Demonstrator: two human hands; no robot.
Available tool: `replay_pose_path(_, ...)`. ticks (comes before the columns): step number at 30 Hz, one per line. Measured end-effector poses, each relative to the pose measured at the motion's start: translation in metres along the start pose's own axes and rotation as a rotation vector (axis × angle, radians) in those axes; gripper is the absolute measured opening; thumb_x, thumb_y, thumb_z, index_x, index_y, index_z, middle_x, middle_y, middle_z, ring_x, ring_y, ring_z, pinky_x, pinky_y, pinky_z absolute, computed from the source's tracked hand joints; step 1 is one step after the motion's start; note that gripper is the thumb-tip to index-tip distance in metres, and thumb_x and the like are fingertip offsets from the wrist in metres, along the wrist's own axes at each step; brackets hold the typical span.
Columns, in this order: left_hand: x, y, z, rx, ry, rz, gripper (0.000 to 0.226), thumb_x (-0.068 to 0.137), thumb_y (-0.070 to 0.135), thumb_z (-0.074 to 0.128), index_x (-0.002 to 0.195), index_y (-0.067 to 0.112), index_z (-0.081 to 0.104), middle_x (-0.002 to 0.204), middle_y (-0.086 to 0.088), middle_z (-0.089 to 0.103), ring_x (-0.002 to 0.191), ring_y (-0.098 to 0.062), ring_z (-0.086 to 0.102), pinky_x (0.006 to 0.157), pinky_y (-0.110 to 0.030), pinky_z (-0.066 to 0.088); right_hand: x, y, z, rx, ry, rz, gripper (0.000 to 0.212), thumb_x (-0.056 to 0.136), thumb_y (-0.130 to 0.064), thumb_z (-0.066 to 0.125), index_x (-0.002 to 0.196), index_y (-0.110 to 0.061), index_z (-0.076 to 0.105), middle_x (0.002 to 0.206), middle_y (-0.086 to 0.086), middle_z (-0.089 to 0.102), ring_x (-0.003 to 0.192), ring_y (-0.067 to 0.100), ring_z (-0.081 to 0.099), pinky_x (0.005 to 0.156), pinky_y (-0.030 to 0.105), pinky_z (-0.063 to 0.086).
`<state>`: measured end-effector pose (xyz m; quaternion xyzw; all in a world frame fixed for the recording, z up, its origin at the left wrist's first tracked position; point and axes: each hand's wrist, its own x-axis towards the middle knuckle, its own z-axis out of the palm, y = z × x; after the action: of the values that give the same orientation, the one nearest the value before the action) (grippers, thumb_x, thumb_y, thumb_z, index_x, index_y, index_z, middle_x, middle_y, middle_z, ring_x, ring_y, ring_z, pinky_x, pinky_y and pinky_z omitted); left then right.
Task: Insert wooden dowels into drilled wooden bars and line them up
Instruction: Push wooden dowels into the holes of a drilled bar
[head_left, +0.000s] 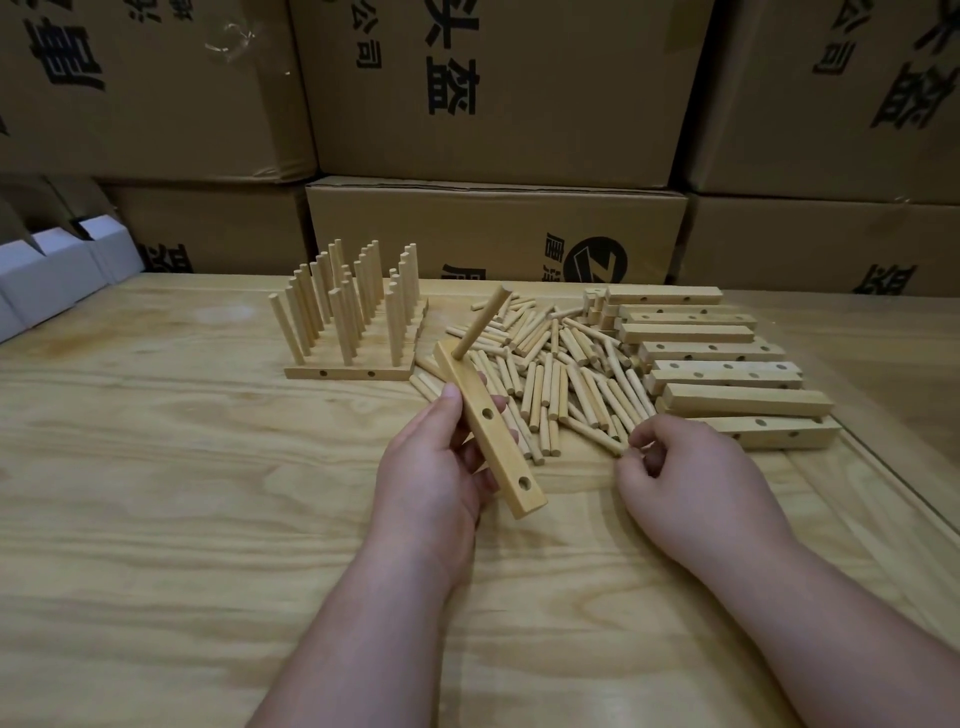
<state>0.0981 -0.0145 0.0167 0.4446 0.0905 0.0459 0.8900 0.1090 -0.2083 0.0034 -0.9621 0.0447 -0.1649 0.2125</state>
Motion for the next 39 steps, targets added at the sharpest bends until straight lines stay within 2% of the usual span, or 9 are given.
replay_pose_path(4, 0.0, 0.0, 0.0, -0.005, -0.003, 0.008, 0.031, 0.105, 0.032, 0.049, 0.108, 0.012, 0.073, 0.082, -0.003, 0.076, 0.06, -0.014, 0.067, 0.052, -0.027, 0.055, -0.001, 0.0, 0.002, -0.034, -0.025, -0.024, 0.023, 0.087, -0.049, 0.062, 0.105, -0.033, 0.066, 0.097, -0.011, 0.054, 0.083, 0.012, 0.056, 0.07, 0.031, 0.049)
replay_pose_path(10, 0.0, -0.001, 0.0, 0.005, -0.014, 0.004, 0.033, 0.105, 0.033, 0.048, 0.112, 0.012, 0.073, 0.084, -0.003, 0.075, 0.062, -0.014, 0.067, 0.054, -0.027, 0.056, 0.0, -0.001, -0.003, -0.042, 0.006, -0.016, 0.011, 0.084, -0.042, 0.065, 0.088, -0.033, 0.069, 0.09, -0.013, 0.062, 0.08, 0.01, 0.057, 0.065, 0.029, 0.048)
replay_pose_path(17, 0.001, -0.001, 0.0, 0.009, -0.015, 0.008, 0.033, 0.105, 0.032, 0.048, 0.111, 0.012, 0.073, 0.085, -0.003, 0.074, 0.062, -0.014, 0.066, 0.055, -0.028, 0.056, 0.0, -0.001, -0.004, -0.017, 0.006, 0.025, 0.013, 0.081, -0.032, 0.065, 0.094, -0.033, 0.067, 0.09, -0.013, 0.064, 0.081, 0.012, 0.056, 0.066, 0.029, 0.048)
replay_pose_path(22, 0.002, -0.002, -0.001, 0.017, -0.022, 0.016, 0.033, 0.105, 0.033, 0.048, 0.111, 0.012, 0.073, 0.084, -0.002, 0.075, 0.062, -0.014, 0.066, 0.056, -0.028, 0.056, -0.001, -0.003, -0.004, 0.053, 0.093, 0.007, 0.011, 0.084, -0.031, 0.064, 0.094, -0.033, 0.069, 0.086, -0.016, 0.064, 0.079, 0.011, 0.057, 0.065, 0.03, 0.049)
replay_pose_path(25, 0.002, -0.003, -0.002, 0.023, -0.017, 0.023, 0.033, 0.105, 0.033, 0.048, 0.111, 0.012, 0.073, 0.084, -0.003, 0.075, 0.062, -0.014, 0.066, 0.055, -0.027, 0.056, 0.0, -0.001, -0.003, 0.155, 0.172, -0.054, 0.015, 0.087, -0.024, 0.066, 0.101, -0.024, 0.072, 0.094, -0.012, 0.065, 0.079, 0.005, 0.056, 0.068, 0.023, 0.042)
replay_pose_path(27, 0.003, -0.003, -0.002, 0.014, -0.001, 0.027, 0.032, 0.105, 0.033, 0.049, 0.109, 0.012, 0.073, 0.082, -0.002, 0.073, 0.058, -0.014, 0.064, 0.052, -0.027, 0.054, -0.002, -0.003, -0.003, 0.224, 0.223, -0.116, 0.015, 0.087, -0.019, 0.069, 0.101, -0.021, 0.073, 0.091, -0.014, 0.063, 0.079, 0.001, 0.056, 0.066, 0.008, 0.037)
replay_pose_path(29, 0.004, -0.003, -0.003, 0.019, 0.025, 0.018, 0.033, 0.104, 0.036, 0.051, 0.104, 0.014, 0.076, 0.076, 0.0, 0.07, 0.053, -0.012, 0.058, 0.047, -0.027, 0.049, -0.006, -0.006, -0.005, 0.333, 0.254, -0.231, 0.015, 0.086, -0.014, 0.073, 0.1, -0.019, 0.074, 0.089, -0.017, 0.062, 0.085, -0.004, 0.058, 0.069, 0.002, 0.04)
replay_pose_path(34, 0.004, -0.004, -0.003, 0.025, 0.057, 0.01, 0.042, 0.102, 0.041, 0.054, 0.077, 0.02, 0.081, 0.061, 0.0, 0.059, 0.047, -0.012, 0.052, 0.047, -0.028, 0.044, -0.018, -0.019, -0.006, 0.524, 0.327, -0.587, 0.017, 0.084, -0.009, 0.075, 0.1, -0.011, 0.076, 0.093, -0.011, 0.067, 0.085, -0.001, 0.063, 0.076, 0.009, 0.048)
replay_pose_path(39, 0.006, -0.005, -0.004, 0.035, 0.085, -0.003, 0.034, 0.101, 0.043, 0.056, 0.095, 0.018, 0.079, 0.06, -0.002, 0.06, 0.045, -0.012, 0.055, 0.047, -0.026, 0.047, -0.026, -0.021, -0.005, 0.594, 0.349, -0.648, 0.02, 0.086, -0.012, 0.076, 0.105, -0.009, 0.075, 0.093, -0.004, 0.07, 0.085, 0.004, 0.067, 0.075, 0.015, 0.054)
